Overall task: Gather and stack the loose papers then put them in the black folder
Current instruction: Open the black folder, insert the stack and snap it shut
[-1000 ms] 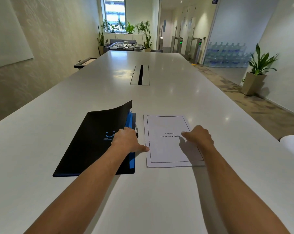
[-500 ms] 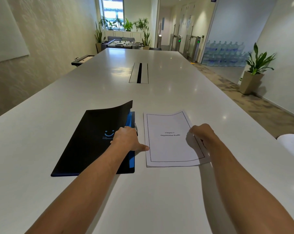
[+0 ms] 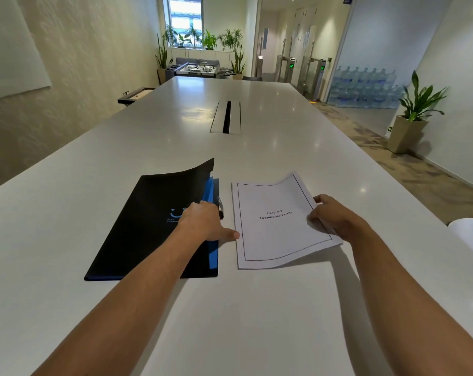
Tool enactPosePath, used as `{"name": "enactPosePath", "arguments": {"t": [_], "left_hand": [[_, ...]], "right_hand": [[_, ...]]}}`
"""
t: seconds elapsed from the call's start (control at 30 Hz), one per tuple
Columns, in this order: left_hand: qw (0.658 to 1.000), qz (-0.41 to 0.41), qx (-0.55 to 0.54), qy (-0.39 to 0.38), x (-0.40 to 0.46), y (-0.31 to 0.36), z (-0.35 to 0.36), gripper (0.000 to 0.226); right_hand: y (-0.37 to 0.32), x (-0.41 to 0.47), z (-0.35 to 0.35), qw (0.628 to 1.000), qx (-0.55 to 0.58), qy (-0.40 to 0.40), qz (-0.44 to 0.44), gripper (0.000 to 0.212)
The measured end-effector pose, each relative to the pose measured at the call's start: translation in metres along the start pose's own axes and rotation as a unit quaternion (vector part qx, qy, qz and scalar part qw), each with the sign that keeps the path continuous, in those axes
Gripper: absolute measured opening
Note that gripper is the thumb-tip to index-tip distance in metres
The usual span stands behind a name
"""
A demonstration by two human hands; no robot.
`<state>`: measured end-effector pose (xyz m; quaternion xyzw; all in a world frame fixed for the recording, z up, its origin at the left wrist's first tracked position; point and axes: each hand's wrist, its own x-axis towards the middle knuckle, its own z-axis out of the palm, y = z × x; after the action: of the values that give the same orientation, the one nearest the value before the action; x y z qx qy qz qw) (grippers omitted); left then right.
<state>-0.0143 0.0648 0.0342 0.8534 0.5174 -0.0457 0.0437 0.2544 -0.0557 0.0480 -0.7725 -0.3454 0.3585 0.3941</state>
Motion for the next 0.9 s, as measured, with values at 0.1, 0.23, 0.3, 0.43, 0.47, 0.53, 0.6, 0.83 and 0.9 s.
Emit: {"name": "enactPosePath", "arguments": {"t": [0.1, 0.23, 0.3, 0.43, 0.47, 0.53, 0.6, 0.83, 0.9], "left_hand": [[1.0, 0.0, -0.023, -0.004, -0.001, -0.005, -0.007, 0.069], [0.999, 0.008, -0.043, 0.023, -0.005, -0.011, -0.018, 0.037], [0.998, 0.007, -0.048, 0.028, -0.007, -0.013, -0.023, 0.029], [0.998, 0.008, -0.049, 0.031, -0.009, -0.015, -0.031, 0.023], [0.998, 0.008, -0.05, 0.032, -0.009, -0.014, -0.032, 0.023], [0.998, 0.009, -0.049, 0.03, -0.009, -0.013, -0.034, 0.023], [0.999, 0.014, -0.045, 0.027, -0.009, -0.011, -0.034, 0.021], [0.999, 0.007, -0.037, 0.024, -0.005, -0.004, -0.033, 0.017], [0.999, 0.006, -0.037, 0.026, -0.005, -0.001, -0.034, 0.015]], "right_hand": [[-0.004, -0.004, -0.002, 0.998, 0.057, 0.006, -0.028, 0.035], [-0.021, -0.007, -0.006, 0.993, 0.071, 0.046, -0.077, 0.037], [-0.031, -0.009, -0.003, 0.988, 0.1, 0.073, -0.095, 0.039], [-0.048, -0.02, 0.012, 0.978, 0.102, 0.107, -0.144, 0.041], [-0.051, -0.022, 0.018, 0.977, 0.087, 0.112, -0.161, 0.042], [-0.055, -0.027, 0.03, 0.974, 0.048, 0.112, -0.192, 0.045], [-0.058, -0.031, 0.043, 0.972, 0.006, 0.101, -0.214, 0.048], [-0.059, -0.036, 0.071, 0.978, -0.034, 0.053, -0.2, 0.046], [-0.06, -0.036, 0.075, 0.98, -0.026, 0.045, -0.193, 0.044]]}}
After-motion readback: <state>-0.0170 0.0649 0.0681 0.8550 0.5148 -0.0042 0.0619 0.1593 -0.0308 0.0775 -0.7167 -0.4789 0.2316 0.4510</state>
